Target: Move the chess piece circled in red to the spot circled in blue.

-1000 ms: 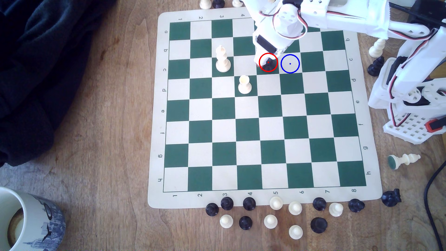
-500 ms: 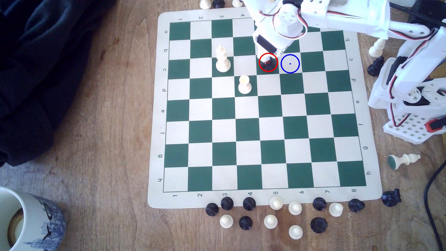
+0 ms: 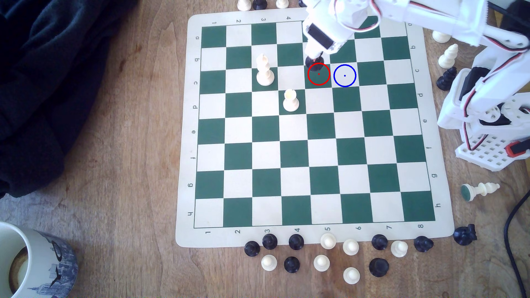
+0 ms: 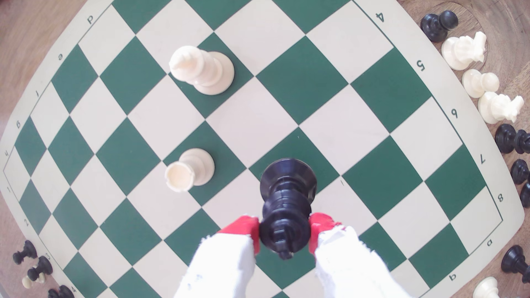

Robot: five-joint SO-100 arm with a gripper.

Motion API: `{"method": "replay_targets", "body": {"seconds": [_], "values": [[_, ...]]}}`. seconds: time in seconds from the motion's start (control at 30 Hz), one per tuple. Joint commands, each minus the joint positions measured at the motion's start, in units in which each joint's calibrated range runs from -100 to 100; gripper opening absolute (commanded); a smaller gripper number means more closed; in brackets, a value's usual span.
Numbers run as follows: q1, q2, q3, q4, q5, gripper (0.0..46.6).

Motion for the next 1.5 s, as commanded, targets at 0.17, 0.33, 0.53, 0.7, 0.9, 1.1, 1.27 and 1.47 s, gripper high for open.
{"method": "replay_targets", "body": {"seconds": [0.17,0.33,0.53,0.7,0.9,1.1,1.27,1.47], "values": [[4.70,-9.92,6.63,0.46,1.42,1.3],[7.20,-11.87,15.24,-2.74,2.20,1.2],[7.20,-12.13,18.59,-4.78,2.30,1.3],[6.03,-10.77,18.77,-6.09,1.90,1.1],[5.09,-9.58,18.96,-7.08,1.61,1.5],[4.70,-8.39,20.77,-8.39,1.56,1.5],[4.54,-7.72,21.95,-9.53,1.56,1.5],[4.70,-6.36,23.13,-11.01,1.56,1.5]]}}
